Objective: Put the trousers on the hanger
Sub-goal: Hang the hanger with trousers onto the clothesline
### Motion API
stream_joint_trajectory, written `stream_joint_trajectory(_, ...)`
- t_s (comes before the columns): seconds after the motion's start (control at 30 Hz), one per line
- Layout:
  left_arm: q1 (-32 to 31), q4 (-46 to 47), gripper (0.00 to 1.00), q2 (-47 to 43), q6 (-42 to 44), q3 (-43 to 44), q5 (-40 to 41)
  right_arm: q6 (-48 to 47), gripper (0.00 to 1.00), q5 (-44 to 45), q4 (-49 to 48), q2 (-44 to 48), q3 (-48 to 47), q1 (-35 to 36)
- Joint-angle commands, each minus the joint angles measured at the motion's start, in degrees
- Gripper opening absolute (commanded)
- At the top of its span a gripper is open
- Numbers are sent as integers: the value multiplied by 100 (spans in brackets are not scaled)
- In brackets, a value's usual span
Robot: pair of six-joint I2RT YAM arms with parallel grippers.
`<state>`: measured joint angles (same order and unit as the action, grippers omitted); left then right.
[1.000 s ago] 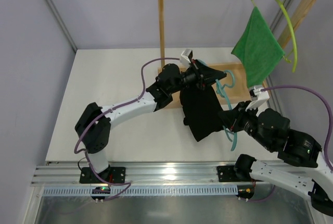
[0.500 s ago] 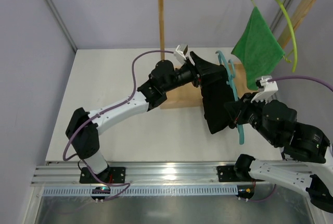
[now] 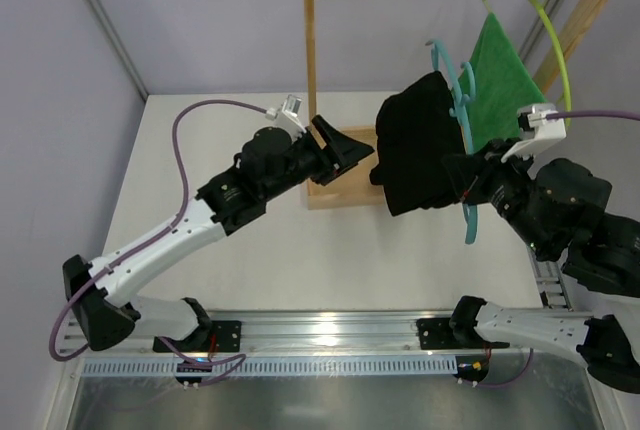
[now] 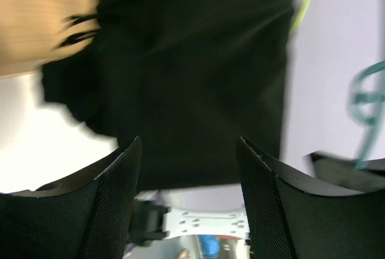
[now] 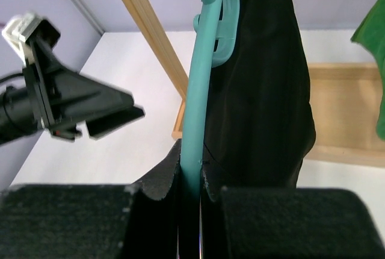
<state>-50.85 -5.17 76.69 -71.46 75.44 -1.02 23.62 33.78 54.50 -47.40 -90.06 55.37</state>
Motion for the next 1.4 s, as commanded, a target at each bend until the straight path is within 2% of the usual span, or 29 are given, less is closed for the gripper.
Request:
stream_joint_trajectory(0.0,31,-1161,64,-766,756,-371,874,-761,4,603,-1073,-550,-887,-9)
stream_joint_trajectory(0.23,31,-2197,66,-1883,1283,-680,1367,-1447,4,648,-1143,-2192,-2585,-175)
stream_joint_trajectory(0.4,31,-2251,66,-2342,1284,-917,1165,-1404,4,437,-1134,-2801,-3324,-395)
stream_joint_trajectory(0.73,23,-2067,67,-2764,1126,-1409,832,-1017,4,217,-1872,-2986,-2859,-966)
stream_joint_trajectory(0.97,22,-1628,68,-2791,950,-1725,646,-587,4,-854,-1663,-3504,-3544,-1792)
stream_joint_trajectory(1.23,23,-1838,68,-2650,1047,-1585,602,-253,4,-1830,-1811,-3855,-3764,-2636)
stream_joint_trajectory(1.37,23,-1847,68,-2641,1081,-1506,734,11,4,-2602,-1855,-4102,-3940,-3215)
